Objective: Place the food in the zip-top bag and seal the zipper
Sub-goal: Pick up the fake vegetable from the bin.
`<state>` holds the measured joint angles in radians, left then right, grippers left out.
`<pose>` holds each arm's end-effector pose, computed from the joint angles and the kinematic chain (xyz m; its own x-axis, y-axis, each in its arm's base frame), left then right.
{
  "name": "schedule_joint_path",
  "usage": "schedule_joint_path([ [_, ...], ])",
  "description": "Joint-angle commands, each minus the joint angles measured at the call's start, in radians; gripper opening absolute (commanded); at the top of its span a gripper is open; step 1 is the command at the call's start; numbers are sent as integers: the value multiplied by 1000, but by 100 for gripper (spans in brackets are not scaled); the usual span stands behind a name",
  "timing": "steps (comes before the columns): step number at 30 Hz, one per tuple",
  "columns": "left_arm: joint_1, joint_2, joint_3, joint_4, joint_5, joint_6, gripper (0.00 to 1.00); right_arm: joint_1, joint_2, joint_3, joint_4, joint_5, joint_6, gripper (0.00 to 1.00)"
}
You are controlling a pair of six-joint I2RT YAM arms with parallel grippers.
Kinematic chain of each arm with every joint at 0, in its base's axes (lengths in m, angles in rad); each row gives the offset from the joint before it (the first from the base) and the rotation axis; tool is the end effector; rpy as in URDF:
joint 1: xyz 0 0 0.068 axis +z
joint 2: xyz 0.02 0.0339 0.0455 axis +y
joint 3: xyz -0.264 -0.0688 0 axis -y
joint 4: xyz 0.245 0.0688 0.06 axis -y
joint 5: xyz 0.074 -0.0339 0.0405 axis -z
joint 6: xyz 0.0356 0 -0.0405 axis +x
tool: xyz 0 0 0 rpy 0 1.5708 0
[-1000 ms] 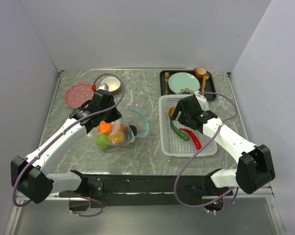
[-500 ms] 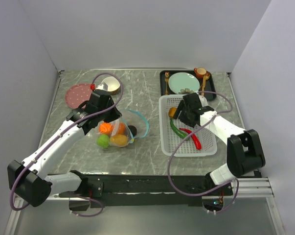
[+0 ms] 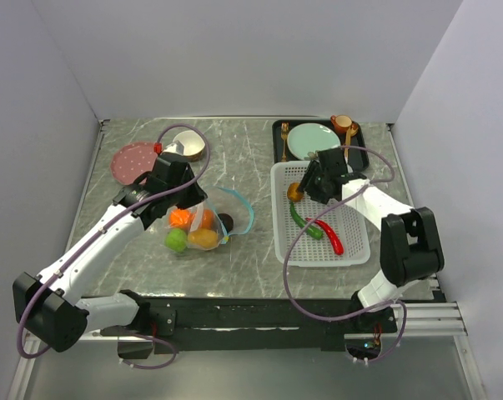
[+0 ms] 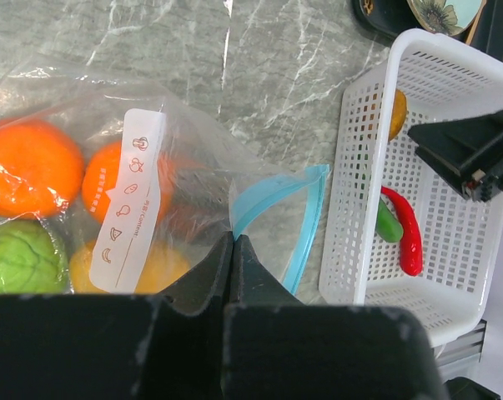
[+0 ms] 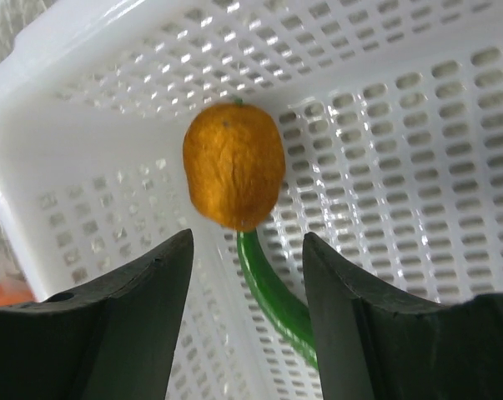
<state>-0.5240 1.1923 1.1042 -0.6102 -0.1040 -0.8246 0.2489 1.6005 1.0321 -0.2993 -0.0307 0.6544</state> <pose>0.2231 -0.1247 0.3267 -0.6927 -0.4432 -0.5690 -0.1176 0.8478 -0.5171 0.3268 0.0842 0.2125 -0.7482 0.4376 -0.4988 0.2394 0.8791 0.4121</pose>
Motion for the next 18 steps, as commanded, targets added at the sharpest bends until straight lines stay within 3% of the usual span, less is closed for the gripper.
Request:
schedule_joint_path([
  [1, 2, -31, 32, 1, -23, 19, 1, -17, 64, 49, 43, -52, -27, 62],
  [10, 2, -26, 28, 7, -10, 10, 1, -28, 65, 60, 45, -58, -41, 61],
  [18, 2, -36, 13, 23, 4, 1, 1, -36, -39, 19, -105, -23, -47, 61],
])
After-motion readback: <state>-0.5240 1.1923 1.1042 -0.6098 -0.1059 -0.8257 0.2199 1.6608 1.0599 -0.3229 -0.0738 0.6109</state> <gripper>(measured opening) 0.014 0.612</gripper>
